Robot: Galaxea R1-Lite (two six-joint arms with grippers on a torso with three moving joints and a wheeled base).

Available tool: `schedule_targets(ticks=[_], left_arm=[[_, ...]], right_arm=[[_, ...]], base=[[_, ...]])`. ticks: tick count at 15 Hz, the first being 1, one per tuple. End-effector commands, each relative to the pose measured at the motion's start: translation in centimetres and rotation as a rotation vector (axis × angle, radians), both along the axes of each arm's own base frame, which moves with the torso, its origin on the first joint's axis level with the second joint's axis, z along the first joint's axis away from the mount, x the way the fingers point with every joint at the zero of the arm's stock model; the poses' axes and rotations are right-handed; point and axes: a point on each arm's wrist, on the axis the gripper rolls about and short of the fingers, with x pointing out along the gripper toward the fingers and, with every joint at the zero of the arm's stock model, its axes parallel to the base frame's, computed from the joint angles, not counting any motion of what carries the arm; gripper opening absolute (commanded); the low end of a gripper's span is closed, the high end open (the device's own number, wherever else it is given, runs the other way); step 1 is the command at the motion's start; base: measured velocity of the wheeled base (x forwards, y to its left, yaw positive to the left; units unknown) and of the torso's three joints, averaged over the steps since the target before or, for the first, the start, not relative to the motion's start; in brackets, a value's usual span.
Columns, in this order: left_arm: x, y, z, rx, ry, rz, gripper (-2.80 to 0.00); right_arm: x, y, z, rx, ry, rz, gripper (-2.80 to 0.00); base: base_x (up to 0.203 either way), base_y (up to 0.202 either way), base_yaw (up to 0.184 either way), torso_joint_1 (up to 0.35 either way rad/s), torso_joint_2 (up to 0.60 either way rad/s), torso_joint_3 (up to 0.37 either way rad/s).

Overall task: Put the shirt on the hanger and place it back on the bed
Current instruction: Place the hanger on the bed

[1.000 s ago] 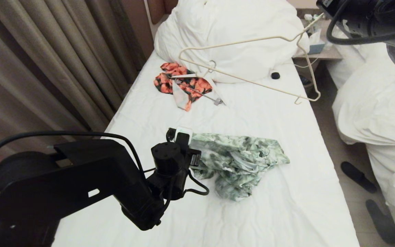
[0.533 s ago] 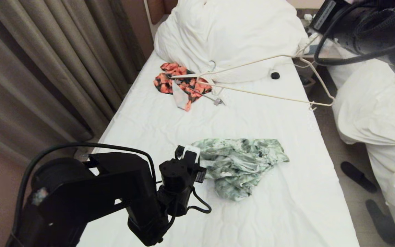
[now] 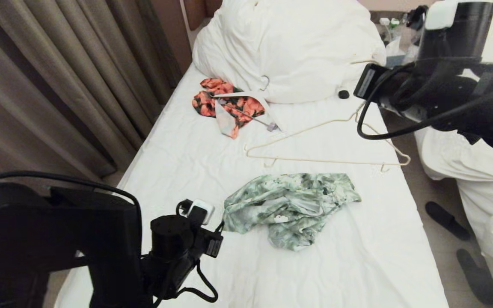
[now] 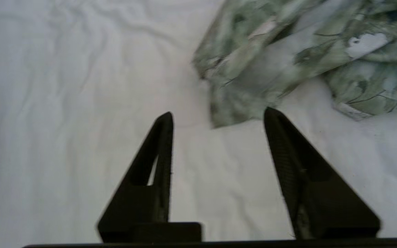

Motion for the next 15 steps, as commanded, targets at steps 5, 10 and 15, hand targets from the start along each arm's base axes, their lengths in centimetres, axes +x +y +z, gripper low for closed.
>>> schedule_targets(ticks=[5,10,15], left_arm=[[-4.6,6.1,6.0,-0.156,-0.093,0.124,-2.8],[-8.5,8.7,8.2,-0.251,-0.153,0.171,-2.8],[-9.3,10.1,9.1,-0.243,-0.208,0.239,-2.8]], right_arm=[[1.8,2.5,-5.3,-0.089,0.152,0.03,-2.8],[6.0,4.7,-13.1,-0.208,0.349,0.034,-2.8],[10.8,7.7,-18.4,-0.256,0.445,0.043,-2.8]], base=[[0.0,0.0,0.0,0.0,0.0,0.0],[0.0,0.0,0.0,0.0,0.0,0.0],[0.0,0.0,0.0,0.0,0.0,0.0]])
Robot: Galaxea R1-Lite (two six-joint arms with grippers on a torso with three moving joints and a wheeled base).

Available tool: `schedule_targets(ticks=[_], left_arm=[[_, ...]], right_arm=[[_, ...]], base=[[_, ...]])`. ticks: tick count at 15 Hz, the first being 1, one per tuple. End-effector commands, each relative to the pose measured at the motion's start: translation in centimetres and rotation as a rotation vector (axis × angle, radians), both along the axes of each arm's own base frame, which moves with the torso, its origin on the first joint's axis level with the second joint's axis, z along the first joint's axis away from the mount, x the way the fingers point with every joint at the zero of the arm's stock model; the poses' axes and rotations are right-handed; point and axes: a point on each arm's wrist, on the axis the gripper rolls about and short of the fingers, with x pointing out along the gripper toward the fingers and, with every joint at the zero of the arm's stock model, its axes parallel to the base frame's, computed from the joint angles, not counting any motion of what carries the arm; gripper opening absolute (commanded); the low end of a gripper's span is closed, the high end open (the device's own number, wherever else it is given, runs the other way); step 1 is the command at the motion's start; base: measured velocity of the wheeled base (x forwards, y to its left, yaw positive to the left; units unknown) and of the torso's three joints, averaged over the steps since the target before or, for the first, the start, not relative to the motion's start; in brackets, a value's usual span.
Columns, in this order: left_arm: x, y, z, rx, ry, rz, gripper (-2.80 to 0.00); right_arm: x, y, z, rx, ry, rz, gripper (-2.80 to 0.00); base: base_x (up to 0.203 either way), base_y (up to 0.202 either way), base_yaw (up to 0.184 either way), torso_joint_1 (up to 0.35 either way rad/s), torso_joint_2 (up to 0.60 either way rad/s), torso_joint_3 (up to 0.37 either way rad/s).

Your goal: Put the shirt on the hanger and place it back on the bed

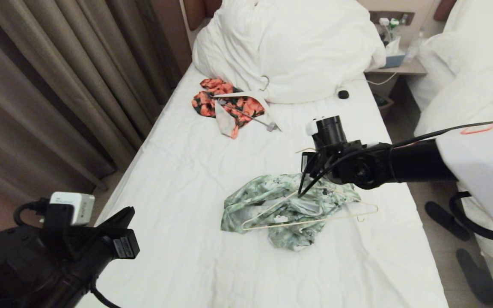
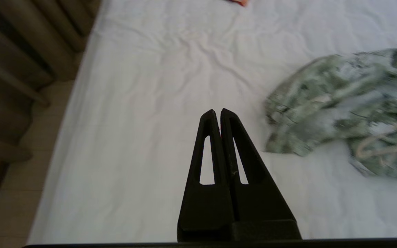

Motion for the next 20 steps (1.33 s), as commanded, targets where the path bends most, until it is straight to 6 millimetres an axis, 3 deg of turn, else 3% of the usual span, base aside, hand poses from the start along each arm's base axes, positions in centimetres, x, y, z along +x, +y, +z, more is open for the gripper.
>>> schedule_targets(ticks=[1,3,4,7,12,13,17,20], left_arm=[[-0.2,0.7,0.6,-0.003,-0.034,0.034,-2.8],[0.1,1.2,0.8,-0.004,-0.046,0.064,-2.8],[0.0,1.3,0.8,-0.004,-0.047,0.066,-2.8],[0.1,1.3,1.0,-0.005,-0.055,0.069,-2.8],[0.6,2.3,1.5,-0.012,-0.082,0.128,-2.8],[1.0,2.4,1.7,-0.014,-0.094,0.138,-2.8],[1.8,2.8,2.0,-0.019,-0.112,0.165,-2.8],[1.7,3.1,1.9,-0.02,-0.105,0.141,-2.8]], right_arm=[[2.4,1.4,-4.5,-0.042,0.074,-0.004,-2.8],[3.6,2.0,-6.1,-0.066,0.116,-0.005,-2.8],[3.7,2.1,-6.6,-0.082,0.125,-0.008,0.0],[4.0,2.1,-6.9,-0.083,0.117,-0.011,0.0],[1.8,1.2,-4.0,-0.091,0.134,-0.009,0.0],[1.2,0.9,-3.8,-0.096,0.144,-0.009,-2.8],[-1.6,-0.9,-2.0,-0.1,0.165,-0.026,-2.8],[-5.4,-3.9,2.1,-0.074,0.122,-0.044,-2.8]], base=[[0.0,0.0,0.0,0.0,0.0,0.0],[0.0,0.0,0.0,0.0,0.0,0.0],[0.0,0.0,0.0,0.0,0.0,0.0],[0.0,0.0,0.0,0.0,0.0,0.0],[0.0,0.0,0.0,0.0,0.0,0.0],[0.0,0.0,0.0,0.0,0.0,0.0],[0.0,0.0,0.0,0.0,0.0,0.0],[0.0,0.0,0.0,0.0,0.0,0.0]])
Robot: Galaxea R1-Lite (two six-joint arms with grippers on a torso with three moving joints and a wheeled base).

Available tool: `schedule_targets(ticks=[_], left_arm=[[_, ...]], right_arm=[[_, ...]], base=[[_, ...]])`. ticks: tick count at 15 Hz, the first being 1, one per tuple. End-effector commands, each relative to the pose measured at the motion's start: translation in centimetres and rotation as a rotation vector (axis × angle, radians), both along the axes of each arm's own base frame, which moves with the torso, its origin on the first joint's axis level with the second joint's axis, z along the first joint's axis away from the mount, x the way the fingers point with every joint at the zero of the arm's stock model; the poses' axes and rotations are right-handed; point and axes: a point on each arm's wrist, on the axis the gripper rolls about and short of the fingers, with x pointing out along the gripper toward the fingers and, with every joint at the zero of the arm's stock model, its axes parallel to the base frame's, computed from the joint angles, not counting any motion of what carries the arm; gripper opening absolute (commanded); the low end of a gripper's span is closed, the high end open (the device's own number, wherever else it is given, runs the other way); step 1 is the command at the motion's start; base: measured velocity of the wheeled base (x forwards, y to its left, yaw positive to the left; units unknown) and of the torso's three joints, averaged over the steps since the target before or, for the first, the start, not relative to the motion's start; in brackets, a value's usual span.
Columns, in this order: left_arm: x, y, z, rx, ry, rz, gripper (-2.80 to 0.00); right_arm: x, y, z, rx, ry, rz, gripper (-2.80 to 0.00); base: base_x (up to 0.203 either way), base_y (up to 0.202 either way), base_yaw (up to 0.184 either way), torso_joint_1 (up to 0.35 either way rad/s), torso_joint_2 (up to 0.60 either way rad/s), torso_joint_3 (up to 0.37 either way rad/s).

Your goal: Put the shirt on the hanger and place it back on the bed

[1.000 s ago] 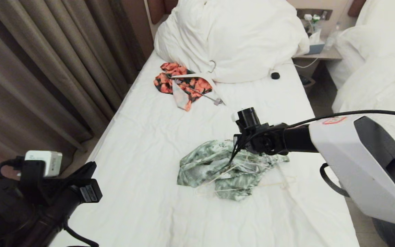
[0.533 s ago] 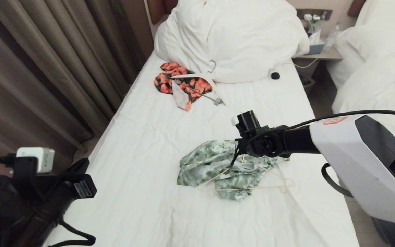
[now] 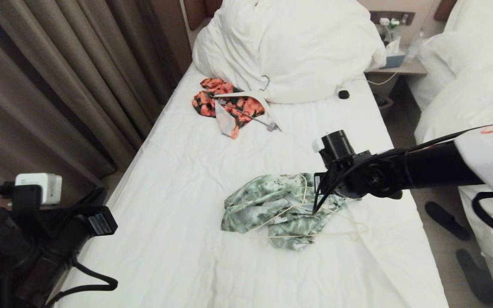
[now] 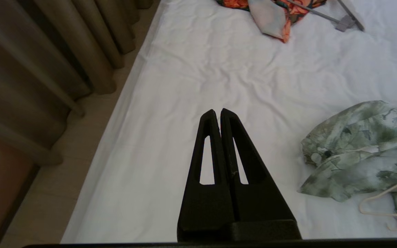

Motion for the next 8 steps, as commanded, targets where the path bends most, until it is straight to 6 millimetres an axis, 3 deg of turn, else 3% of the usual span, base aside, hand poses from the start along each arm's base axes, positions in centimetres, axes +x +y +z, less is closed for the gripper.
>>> schedule_targets(ticks=[1,5,8], left_arm=[[0.0,0.9,0.2,0.0,-0.015,0.043,-2.8],[-2.3,3.1,2.4,0.0,-0.14,0.152,-2.8],[-5.7,2.9,3.7,0.008,-0.242,0.141,-2.8]], right_arm=[[-3.1,-2.4,4.6,0.042,-0.077,-0.016,-2.8],[-10.0,-7.2,9.6,0.094,-0.179,-0.045,-2.8],[-16.7,-10.9,11.4,0.127,-0.253,-0.058,-2.8]], base=[[0.0,0.0,0.0,0.0,0.0,0.0],[0.0,0.0,0.0,0.0,0.0,0.0],[0.0,0.0,0.0,0.0,0.0,0.0]])
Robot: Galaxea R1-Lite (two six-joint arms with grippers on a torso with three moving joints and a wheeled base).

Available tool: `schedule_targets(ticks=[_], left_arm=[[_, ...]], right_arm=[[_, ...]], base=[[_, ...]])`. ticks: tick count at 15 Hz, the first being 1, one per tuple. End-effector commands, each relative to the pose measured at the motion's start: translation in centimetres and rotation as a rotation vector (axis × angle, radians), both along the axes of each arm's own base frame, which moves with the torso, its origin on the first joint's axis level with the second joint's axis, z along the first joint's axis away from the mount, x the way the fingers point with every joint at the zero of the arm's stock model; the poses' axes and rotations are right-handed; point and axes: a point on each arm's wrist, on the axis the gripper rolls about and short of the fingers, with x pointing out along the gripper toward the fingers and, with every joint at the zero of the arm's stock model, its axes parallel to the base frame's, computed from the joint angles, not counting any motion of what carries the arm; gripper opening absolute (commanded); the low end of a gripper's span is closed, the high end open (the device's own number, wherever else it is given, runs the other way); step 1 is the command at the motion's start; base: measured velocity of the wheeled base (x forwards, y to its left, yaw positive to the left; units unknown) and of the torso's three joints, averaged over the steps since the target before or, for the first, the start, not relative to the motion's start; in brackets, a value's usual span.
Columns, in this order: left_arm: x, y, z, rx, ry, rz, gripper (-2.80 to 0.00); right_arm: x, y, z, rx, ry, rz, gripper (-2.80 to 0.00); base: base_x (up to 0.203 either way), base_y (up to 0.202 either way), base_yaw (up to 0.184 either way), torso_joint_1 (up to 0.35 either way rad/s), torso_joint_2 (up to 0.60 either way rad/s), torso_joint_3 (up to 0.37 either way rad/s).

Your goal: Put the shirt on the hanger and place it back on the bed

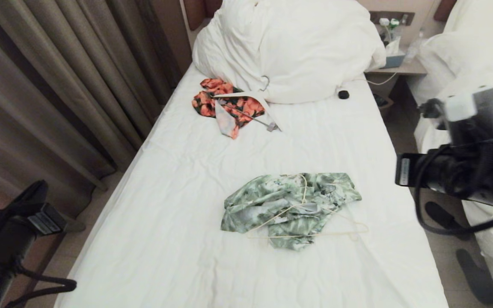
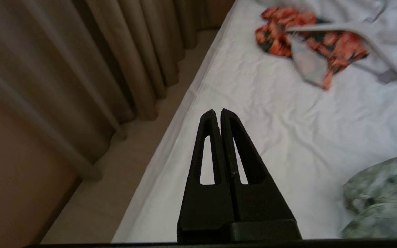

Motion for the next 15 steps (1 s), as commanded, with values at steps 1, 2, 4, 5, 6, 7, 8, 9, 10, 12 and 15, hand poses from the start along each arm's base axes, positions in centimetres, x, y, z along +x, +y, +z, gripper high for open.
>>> schedule_targets(ticks=[1,2,4,5,6,7,8,9,10,12,15], left_arm=[[-3.0,-0.5,1.4,0.003,-0.101,-0.034,-2.8],[-4.1,-0.9,1.5,-0.001,-0.097,-0.078,-2.8],[-6.2,-1.6,1.6,-0.022,-0.062,-0.168,-2.8],[-7.2,-1.6,1.6,-0.028,-0.041,-0.19,-2.8],[-8.3,-1.6,1.7,-0.033,-0.029,-0.205,-2.8],[-9.4,-1.4,1.7,-0.035,-0.025,-0.215,-2.8],[-10.5,-1.3,1.6,-0.036,-0.023,-0.215,-2.8],[-11.8,-1.0,1.4,-0.038,-0.032,-0.202,-2.8],[-12.8,-0.8,1.1,-0.039,-0.033,-0.185,-2.8],[-14.6,-0.5,0.2,-0.029,0.004,-0.135,-2.8],[-15.1,-0.4,-0.6,-0.019,0.042,-0.091,-2.8]], right_arm=[[-5.6,-3.1,2.5,0.054,-0.118,-0.016,-2.8],[-7.7,-4.5,2.6,0.058,-0.148,-0.033,-2.8],[-11.7,-7.1,2.5,0.07,-0.216,-0.086,-2.8],[-13.5,-8.1,2.2,0.075,-0.247,-0.116,-2.8],[-15.2,-9.0,1.7,0.08,-0.274,-0.145,-2.8],[-16.7,-9.7,1.1,0.084,-0.299,-0.168,-2.8],[-18.2,-10.3,0.5,0.086,-0.316,-0.185,-2.8],[-19.6,-10.8,-0.3,0.086,-0.325,-0.196,-2.8],[-20.9,-11.1,-1.1,0.085,-0.333,-0.209,-2.8],[-23.4,-11.8,-2.7,0.083,-0.354,-0.246,-2.8],[-25.6,-12.1,-5.6,0.062,-0.338,-0.284,-2.8]], base=[[0.0,0.0,0.0,0.0,0.0,0.0],[0.0,0.0,0.0,0.0,0.0,0.0],[0.0,0.0,0.0,0.0,0.0,0.0],[0.0,0.0,0.0,0.0,0.0,0.0],[0.0,0.0,0.0,0.0,0.0,0.0],[0.0,0.0,0.0,0.0,0.0,0.0],[0.0,0.0,0.0,0.0,0.0,0.0],[0.0,0.0,0.0,0.0,0.0,0.0],[0.0,0.0,0.0,0.0,0.0,0.0],[0.0,0.0,0.0,0.0,0.0,0.0],[0.0,0.0,0.0,0.0,0.0,0.0]])
